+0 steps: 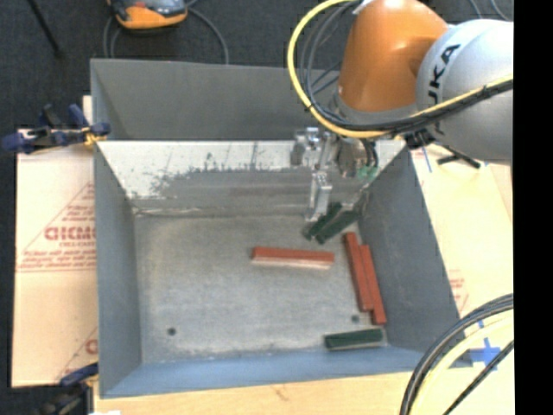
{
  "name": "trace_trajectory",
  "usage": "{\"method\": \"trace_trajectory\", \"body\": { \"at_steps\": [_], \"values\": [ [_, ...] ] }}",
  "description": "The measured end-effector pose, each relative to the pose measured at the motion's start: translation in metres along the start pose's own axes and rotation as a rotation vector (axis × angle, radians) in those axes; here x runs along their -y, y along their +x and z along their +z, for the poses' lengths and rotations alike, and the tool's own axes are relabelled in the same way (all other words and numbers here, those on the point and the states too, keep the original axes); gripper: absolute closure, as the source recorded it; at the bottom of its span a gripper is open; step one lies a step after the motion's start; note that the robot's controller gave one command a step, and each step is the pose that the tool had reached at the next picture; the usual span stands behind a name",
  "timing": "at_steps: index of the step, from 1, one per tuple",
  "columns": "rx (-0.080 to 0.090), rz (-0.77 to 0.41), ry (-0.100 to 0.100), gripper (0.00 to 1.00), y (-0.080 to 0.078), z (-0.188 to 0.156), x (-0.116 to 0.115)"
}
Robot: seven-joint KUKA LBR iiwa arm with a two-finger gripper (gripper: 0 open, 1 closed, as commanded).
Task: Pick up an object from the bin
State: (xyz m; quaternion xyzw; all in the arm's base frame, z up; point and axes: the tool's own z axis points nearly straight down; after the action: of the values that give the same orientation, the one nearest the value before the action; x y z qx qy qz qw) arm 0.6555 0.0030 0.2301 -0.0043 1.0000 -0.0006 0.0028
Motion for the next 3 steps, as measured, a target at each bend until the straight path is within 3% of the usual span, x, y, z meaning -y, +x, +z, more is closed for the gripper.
{"method": "trace_trajectory", "body": {
  "at_steps": [1, 2, 3],
  "values": [
    [0.002, 0.045, -0.002, 0.00, 0.021, 0.085, 0.005],
    [-0.007, 0.065, -0.002, 0.00, 0.029, 0.110, 0.015],
    [-0.003, 0.242, -0.001, 0.00, 0.046, 0.087, 0.011]
  ]
}}
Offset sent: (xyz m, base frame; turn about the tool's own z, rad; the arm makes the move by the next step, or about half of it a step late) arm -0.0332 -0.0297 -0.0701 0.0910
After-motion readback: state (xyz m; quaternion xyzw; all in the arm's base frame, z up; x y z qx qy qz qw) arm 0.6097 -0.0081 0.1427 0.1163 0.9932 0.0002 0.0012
